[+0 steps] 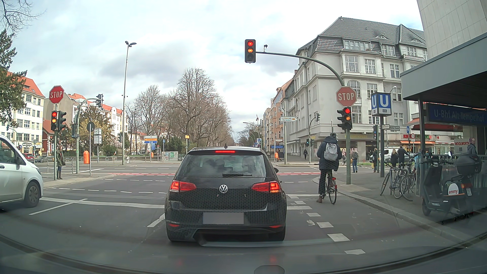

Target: Follow the waypoints while adhering to traffic rules and regulations

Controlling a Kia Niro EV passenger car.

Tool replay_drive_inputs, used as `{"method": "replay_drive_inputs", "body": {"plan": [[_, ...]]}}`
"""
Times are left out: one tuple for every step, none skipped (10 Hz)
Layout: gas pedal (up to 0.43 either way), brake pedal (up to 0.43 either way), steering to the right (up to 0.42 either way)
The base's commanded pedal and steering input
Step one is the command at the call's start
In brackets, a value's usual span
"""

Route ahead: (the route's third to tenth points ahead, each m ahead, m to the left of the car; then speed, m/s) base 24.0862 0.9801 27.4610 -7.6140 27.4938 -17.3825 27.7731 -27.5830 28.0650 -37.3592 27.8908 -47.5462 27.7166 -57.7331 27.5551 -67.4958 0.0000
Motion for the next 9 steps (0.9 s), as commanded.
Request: {"method": "replay_drive_inputs", "body": {"plan": [[0.000, 0.415, -0.062], [0.000, 0.409, -0.062], [0.000, 0.409, -0.062], [0.000, 0.415, -0.062], [0.000, 0.415, -0.062], [0.000, 0.409, -0.062], [0.000, 0.409, -0.062], [0.000, 0.409, -0.062], [0.000, 0.409, -0.062]]}}
